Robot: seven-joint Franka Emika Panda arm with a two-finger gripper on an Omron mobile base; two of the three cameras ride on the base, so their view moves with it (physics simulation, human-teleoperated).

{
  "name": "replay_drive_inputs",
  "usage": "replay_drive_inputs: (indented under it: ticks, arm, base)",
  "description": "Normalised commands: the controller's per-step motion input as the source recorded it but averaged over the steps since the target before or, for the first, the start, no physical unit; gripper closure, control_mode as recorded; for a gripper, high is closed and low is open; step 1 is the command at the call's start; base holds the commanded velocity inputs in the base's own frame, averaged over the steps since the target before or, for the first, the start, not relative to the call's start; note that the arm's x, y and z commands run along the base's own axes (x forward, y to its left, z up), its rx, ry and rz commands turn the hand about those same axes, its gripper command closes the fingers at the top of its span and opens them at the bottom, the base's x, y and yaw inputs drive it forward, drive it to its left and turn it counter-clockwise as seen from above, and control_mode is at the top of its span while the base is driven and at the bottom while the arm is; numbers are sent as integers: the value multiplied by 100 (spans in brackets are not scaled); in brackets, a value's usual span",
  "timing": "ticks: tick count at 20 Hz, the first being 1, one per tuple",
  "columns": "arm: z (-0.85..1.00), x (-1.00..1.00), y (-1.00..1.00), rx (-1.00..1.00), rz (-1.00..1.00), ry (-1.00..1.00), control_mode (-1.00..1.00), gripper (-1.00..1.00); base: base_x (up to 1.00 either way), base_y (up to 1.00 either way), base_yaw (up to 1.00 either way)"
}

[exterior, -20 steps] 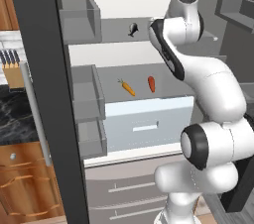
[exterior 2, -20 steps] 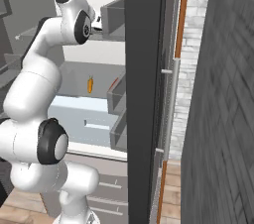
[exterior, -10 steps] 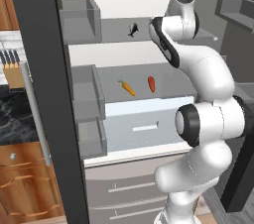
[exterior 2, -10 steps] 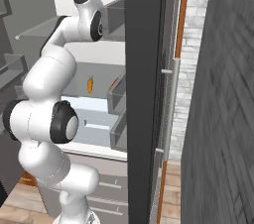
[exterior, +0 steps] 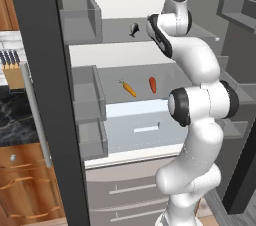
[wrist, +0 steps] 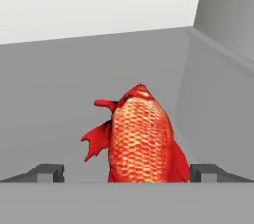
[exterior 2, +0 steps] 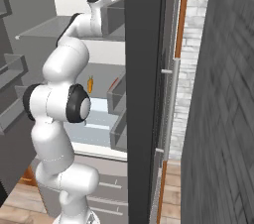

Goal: Place one carrot and one fish in each tupperware on the nearby counter, to pack two identical lunches.

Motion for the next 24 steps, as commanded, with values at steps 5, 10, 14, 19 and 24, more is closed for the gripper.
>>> replay_drive_inputs:
  ticks: [5, 10, 14, 19, 24]
  arm:
    - [-31, 44, -10, 0, -1, 3, -100, -100]
    - [-77, 12, -1, -2, -2, 13, -100, 100]
    - [-74, 0, -25, -4, -4, 10, -100, 100]
    - [-22, -29, 8, 0, 0, -3, -100, 100]
    - [-72, -100, 69, 0, -4, -18, -100, 100]
  base:
    - [0, 0, 0]
    - [0, 0, 0]
    - [0, 0, 0]
    - [0, 0, 0]
    - [0, 0, 0]
